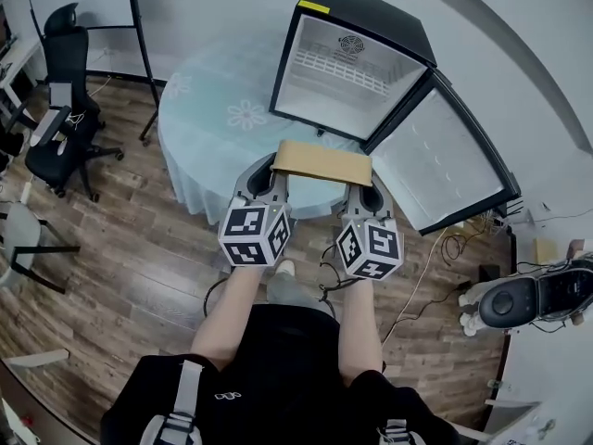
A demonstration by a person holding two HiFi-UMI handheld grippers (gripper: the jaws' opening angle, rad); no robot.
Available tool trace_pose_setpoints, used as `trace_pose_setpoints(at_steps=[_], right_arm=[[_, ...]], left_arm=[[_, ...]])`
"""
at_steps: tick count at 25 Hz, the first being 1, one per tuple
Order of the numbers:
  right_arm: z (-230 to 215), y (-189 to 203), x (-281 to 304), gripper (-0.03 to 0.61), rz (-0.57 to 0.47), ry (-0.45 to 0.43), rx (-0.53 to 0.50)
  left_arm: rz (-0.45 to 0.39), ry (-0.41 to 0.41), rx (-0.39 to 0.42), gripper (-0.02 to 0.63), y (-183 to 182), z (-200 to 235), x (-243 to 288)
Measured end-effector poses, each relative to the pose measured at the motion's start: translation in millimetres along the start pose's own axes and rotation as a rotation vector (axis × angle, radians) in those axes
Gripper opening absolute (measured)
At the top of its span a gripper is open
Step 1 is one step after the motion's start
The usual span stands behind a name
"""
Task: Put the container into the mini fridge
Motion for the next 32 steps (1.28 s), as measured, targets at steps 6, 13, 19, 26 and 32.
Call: trace_pose_setpoints(at_steps=[6,13,19,26,32], right_arm=[[-46,-5,24,0.028,-0.010,0.042,0.017],[-98,21,68,0.026,0.061,0.033,0.096],[-138,61,113,0.025,0.174,0.057,0.187],[-172,67,168,0.026,0.211,0.023,0.226],[-197,63,206,0.026,0.229,-0.014,0.242]], left_arm=[[0.012,0.049,0.004,0.012,7,-20,55],[0.105,0.029,0.000,0.017,37,-27,111],[0.258,0.020,0.006,0.018,77,-22,160],[0.297,-0.020,0.018,0.018,83,-17,219],[0.313,-0.054,0.029,0.018,83,-19,257]])
Point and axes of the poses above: the fingertips, and each gripper's own axes: x forward along the fingers, z to its left, y out of its underside, the point moved 9 cm from there along -x, backward along the fingers, and after that the axes turned 13 degrees about x, right-handed, at the moved point
